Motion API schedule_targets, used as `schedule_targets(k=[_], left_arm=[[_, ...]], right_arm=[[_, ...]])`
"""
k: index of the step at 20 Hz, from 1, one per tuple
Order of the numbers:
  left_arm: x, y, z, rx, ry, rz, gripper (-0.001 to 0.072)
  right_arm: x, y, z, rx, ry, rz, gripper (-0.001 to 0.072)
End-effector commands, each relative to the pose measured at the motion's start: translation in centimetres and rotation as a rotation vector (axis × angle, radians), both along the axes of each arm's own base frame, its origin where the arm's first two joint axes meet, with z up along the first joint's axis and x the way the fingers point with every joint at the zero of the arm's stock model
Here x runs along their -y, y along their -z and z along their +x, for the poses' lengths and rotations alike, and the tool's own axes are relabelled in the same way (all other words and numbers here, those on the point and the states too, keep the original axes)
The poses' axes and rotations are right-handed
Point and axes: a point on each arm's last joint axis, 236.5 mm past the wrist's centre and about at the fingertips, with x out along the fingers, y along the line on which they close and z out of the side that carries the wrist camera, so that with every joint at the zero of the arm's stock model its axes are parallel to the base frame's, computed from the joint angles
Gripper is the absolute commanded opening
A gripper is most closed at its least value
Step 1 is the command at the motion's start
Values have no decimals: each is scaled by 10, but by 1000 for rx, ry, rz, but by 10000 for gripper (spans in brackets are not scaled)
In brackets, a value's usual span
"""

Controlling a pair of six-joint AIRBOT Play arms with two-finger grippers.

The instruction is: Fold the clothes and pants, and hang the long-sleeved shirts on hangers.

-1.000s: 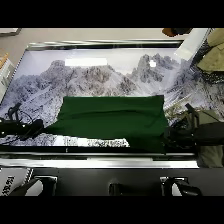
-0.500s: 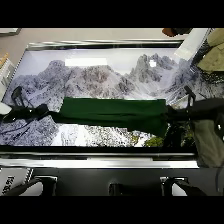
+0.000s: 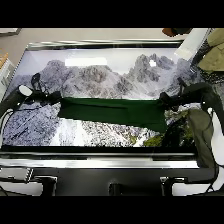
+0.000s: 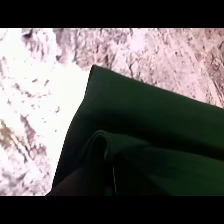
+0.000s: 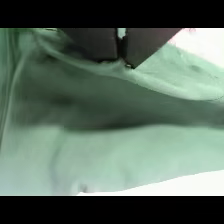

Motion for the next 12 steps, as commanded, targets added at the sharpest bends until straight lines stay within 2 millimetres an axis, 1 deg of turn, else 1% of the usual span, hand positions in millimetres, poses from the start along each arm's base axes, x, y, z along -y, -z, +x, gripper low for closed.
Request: schedule_targets(k=[1, 2, 3, 4, 5, 6, 7, 8, 9, 10, 11, 12], left_arm=[[8, 13, 13, -18, 19, -8, 172], [6, 10, 14, -13, 18, -6, 360], [3, 4, 15, -6, 14, -7, 494], [-1, -3, 16, -1, 12, -8, 550], [-4, -11, 17, 4, 13, -8, 550], [-8, -19, 17, 8, 13, -10, 549], [-10, -27, 17, 9, 18, -12, 550], [-10, -34, 17, 11, 26, -13, 550], [-11, -40, 16, 13, 31, -13, 549], [-11, -43, 16, 15, 36, -6, 550], [-12, -45, 16, 18, 37, -4, 550], [-11, -45, 16, 19, 38, -4, 549]], right_arm=[[-4, 16, 12, -6, 3, -5, 190], [-4, 12, 9, -19, 0, -1, 299], [3, 6, 5, -26, -10, -10, 418], [16, -3, 1, -29, -20, -34, 431], [34, -13, -3, -24, -20, -65, 434], [56, -22, -6, -15, -7, -101, 443], [78, -27, -10, -12, 28, -118, 539], [94, -30, -13, -17, 71, -101, 598], [105, -29, -18, -31, 95, -72, 647], [111, -24, -23, -48, 93, -49, 664], [112, -18, -27, -67, 87, -14, 665], [108, -13, -27, -75, 76, 23, 666]])
